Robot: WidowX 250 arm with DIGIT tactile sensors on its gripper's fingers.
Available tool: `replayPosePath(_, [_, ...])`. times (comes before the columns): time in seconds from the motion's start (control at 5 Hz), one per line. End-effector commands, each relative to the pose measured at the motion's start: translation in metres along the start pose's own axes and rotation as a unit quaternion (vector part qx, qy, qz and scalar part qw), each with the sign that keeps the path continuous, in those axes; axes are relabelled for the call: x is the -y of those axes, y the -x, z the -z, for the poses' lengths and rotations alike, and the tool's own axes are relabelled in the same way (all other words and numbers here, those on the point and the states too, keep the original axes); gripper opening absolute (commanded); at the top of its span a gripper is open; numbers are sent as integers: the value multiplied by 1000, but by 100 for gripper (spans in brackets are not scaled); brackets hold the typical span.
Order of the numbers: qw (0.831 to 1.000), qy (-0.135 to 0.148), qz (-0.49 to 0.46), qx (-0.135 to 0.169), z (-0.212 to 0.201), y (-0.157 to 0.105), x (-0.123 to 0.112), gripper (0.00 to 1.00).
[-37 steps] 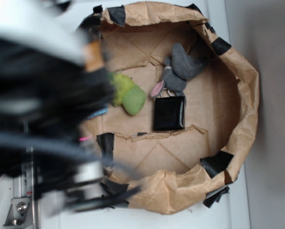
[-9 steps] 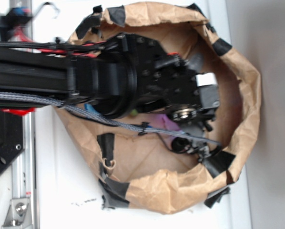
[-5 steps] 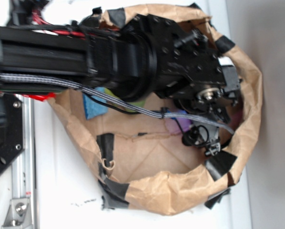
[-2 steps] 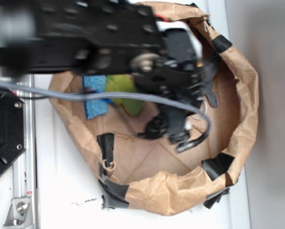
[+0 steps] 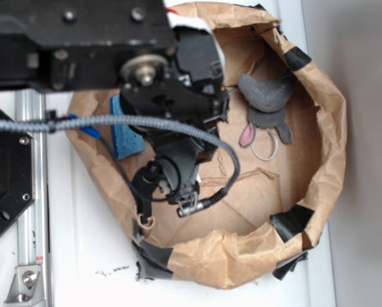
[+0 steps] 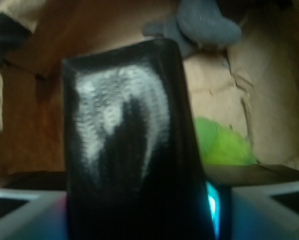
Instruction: Grab the black box.
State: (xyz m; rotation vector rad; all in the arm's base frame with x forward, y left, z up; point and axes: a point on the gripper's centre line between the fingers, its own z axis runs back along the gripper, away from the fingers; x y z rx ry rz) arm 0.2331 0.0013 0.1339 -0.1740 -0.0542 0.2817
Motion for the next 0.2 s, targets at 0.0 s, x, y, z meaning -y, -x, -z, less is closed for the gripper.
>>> replayPosePath(0.0, [999,-30,0,27,-27,-12,8,0])
